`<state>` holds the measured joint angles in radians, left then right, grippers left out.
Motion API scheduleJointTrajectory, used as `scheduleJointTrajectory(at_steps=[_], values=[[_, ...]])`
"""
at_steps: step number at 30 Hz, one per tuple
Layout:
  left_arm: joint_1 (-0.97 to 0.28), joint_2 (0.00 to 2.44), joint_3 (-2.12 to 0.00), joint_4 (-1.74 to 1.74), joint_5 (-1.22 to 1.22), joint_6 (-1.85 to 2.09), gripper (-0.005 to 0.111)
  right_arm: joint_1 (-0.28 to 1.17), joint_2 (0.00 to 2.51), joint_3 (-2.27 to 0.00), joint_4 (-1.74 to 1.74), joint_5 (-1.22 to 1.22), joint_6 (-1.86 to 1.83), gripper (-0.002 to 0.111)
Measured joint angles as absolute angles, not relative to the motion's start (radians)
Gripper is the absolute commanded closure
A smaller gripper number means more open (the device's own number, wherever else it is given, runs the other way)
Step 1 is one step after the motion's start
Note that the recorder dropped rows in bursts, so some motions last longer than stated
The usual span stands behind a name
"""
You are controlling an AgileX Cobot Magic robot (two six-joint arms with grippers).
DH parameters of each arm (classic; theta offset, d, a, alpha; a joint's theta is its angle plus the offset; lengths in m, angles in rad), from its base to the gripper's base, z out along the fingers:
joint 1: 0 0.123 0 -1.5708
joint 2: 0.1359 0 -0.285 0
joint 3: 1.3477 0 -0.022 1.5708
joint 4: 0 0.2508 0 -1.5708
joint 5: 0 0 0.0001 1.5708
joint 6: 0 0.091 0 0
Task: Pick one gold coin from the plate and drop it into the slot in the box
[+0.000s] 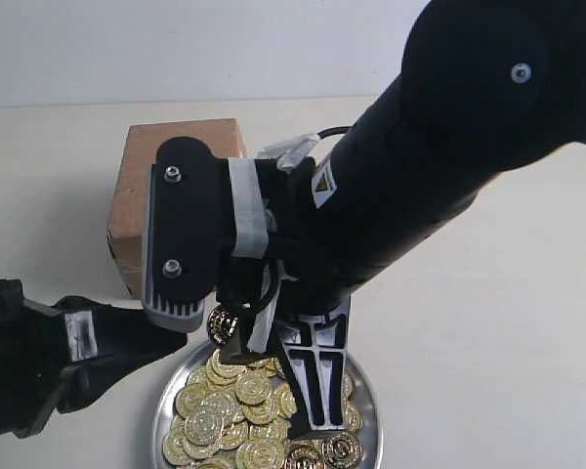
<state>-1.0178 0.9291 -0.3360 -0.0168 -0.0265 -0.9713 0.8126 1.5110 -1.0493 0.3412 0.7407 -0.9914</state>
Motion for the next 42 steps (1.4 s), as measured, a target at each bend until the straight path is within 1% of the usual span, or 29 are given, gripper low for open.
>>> scheduleJointTrajectory(at_steps=[2, 8, 10, 13, 18, 25, 42], values=[[-1.018, 0.929, -0.336, -0.017, -0.022, -0.971, 0.095, 0.813, 1.511, -1.049, 0.341, 0.739, -0.991, 0.087], [-1.018, 0.929, -0.336, -0.017, -0.018, -0.971, 0.059, 0.813, 1.511, -1.049, 0.341, 0.739, -0.996, 0.087], [-1.018, 0.929, -0.336, -0.017, -0.018, -0.974, 0.054, 0.813, 1.509, -1.049, 0.341, 0.739, -1.007, 0.087], [-1.018, 0.929, -0.336, -0.017, -0.017, -0.984, 0.057, 0.813, 1.503, -1.049, 0.341, 0.739, -1.016, 0.087], [-1.018, 0.929, -0.336, -0.017, -0.031, -0.998, 0.069, 0.813, 1.472, -1.049, 0.359, 0.737, -1.036, 0.087], [-1.018, 0.929, -0.336, -0.017, -0.083, -1.018, 0.064, 0.813, 1.454, -1.049, 0.378, 0.735, -1.042, 0.087], [-1.018, 1.036, -0.336, -0.017, -0.204, -1.051, 0.065, 0.813, 1.454, -1.049, 0.389, 0.735, -1.044, 0.087]])
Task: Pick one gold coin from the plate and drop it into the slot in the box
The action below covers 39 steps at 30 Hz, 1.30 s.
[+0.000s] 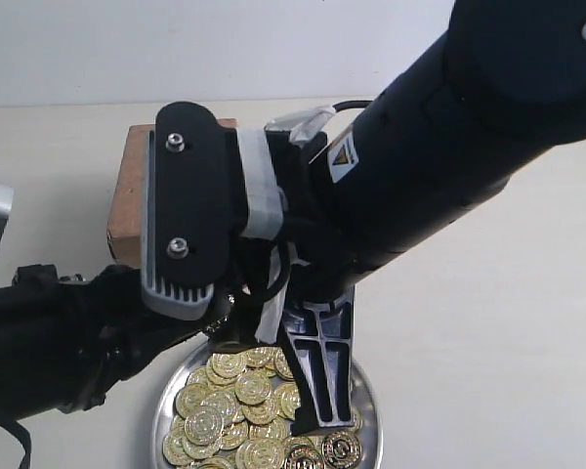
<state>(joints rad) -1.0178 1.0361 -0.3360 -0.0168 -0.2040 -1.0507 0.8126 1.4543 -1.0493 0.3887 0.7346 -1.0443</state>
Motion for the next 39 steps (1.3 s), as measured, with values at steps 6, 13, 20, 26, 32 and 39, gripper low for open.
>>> scheduleJointTrajectory(at_steps=[6, 13, 20, 26, 32, 39], values=[[-1.018, 1.045, -0.336, -0.017, -0.244, -1.073, 0.068, 0.813, 1.454, -1.049, 0.389, 0.735, -1.044, 0.087], [-1.018, 1.059, -0.336, 0.025, -0.260, -1.121, 0.092, 0.813, 1.454, -1.049, 0.389, 0.735, -1.044, 0.087], [-1.018, 1.059, -0.336, 0.062, -0.262, -1.144, 0.102, 0.813, 1.454, -1.049, 0.389, 0.735, -1.044, 0.087], [-1.018, 1.060, -0.336, 0.061, -0.269, -1.159, 0.107, 0.813, 1.453, -1.049, 0.389, 0.735, -1.044, 0.085], [-1.018, 1.060, -0.336, 0.070, -0.271, -1.159, 0.107, 0.813, 1.452, -1.049, 0.389, 0.733, -1.044, 0.061], [-1.018, 1.060, -0.336, 0.114, -0.293, -1.128, 0.107, 0.813, 1.452, -1.049, 0.337, 0.733, -0.980, 0.039]])
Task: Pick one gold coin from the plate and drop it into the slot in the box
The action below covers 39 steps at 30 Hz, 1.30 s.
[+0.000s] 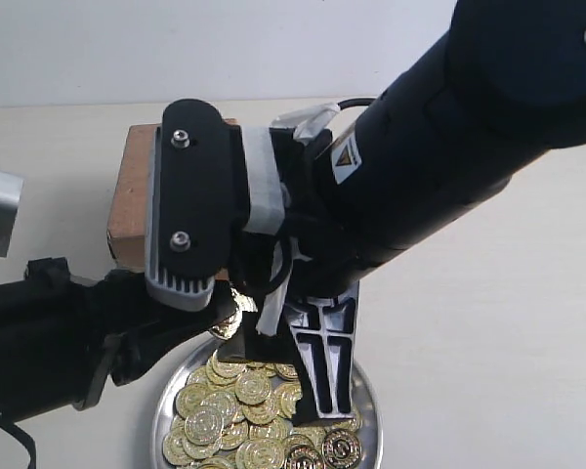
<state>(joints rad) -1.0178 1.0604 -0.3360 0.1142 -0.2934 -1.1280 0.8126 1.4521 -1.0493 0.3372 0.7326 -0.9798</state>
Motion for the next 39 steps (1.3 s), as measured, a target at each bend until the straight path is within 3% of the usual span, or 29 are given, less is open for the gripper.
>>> scheduleJointTrajectory(at_steps=[4, 6, 8, 9, 11, 12, 16, 22, 29, 39], values=[[-0.991, 1.041, -0.336, 0.121, -0.224, -1.073, 0.107, 0.813, 1.442, -1.049, 0.123, 0.708, -0.736, 0.035], [-0.947, 1.035, -0.338, 0.121, -0.199, -1.026, 0.107, 0.813, 1.432, -1.049, 0.076, 0.711, -0.638, 0.040], [-0.881, 1.033, -0.373, 0.121, -0.124, -0.945, 0.107, 0.813, 1.430, -1.049, 0.069, 0.733, -0.542, 0.060], [-0.861, 1.033, -0.389, 0.121, -0.097, -0.914, 0.107, 0.813, 1.430, -1.049, 0.080, 0.740, -0.515, 0.079], [-0.781, 1.033, -0.480, 0.121, 0.023, -0.780, 0.107, 0.813, 1.429, -1.049, 0.124, 0.755, -0.446, 0.104], [-0.746, 1.041, -0.531, 0.121, 0.072, -0.732, 0.107, 0.813, 1.429, -1.049, 0.140, 0.760, -0.410, 0.108], [-0.667, 1.177, -0.714, 0.152, 0.219, -0.604, 0.107, 0.813, 1.429, -1.049, 0.189, 0.815, -0.320, 0.108], [-0.650, 1.420, -0.923, 0.282, 0.361, -0.626, 0.107, 0.813, 1.429, -1.049, 0.207, 0.875, -0.311, 0.108], [-0.650, 1.624, -1.102, 0.617, 0.523, -1.019, 0.107, 0.813, 1.429, -1.049, 0.210, 0.881, -0.311, 0.108], [-0.650, 1.817, -1.170, 0.713, 0.546, -1.286, 0.107, 0.813, 1.429, -1.049, 0.213, 0.886, -0.311, 0.108]])
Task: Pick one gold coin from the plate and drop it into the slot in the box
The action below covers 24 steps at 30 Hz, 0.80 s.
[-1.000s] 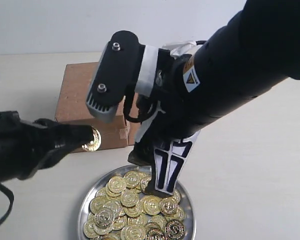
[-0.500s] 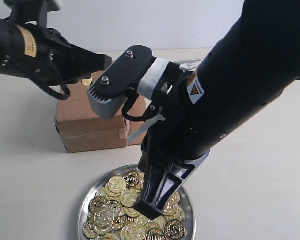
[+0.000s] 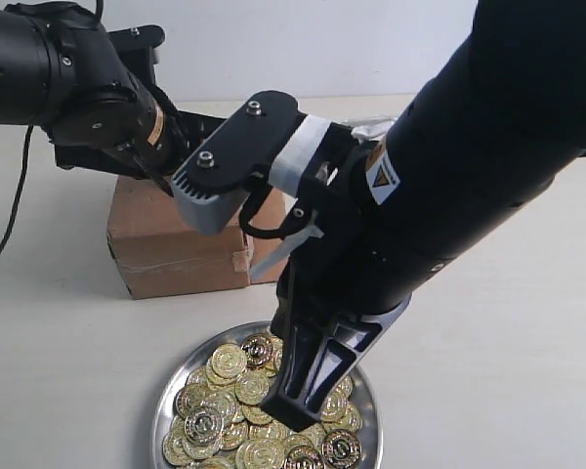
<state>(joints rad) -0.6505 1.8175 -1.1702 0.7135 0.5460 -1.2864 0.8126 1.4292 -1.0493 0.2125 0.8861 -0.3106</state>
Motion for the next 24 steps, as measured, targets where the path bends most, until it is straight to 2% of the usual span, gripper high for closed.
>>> scheduleJointTrajectory(at_steps=[17, 20, 24], values=[[-0.650, 1.863, -1.172, 0.828, 0.514, -1.421, 0.105, 0.813, 1.429, -1.049, 0.221, 0.895, -0.311, 0.108], [-0.650, 1.864, -1.172, 0.830, 0.512, -1.421, 0.095, 0.813, 1.429, -1.049, 0.221, 0.895, -0.311, 0.108], [-0.650, 1.865, -1.172, 0.839, 0.507, -1.421, 0.072, 0.813, 1.429, -1.049, 0.221, 0.895, -0.311, 0.108]])
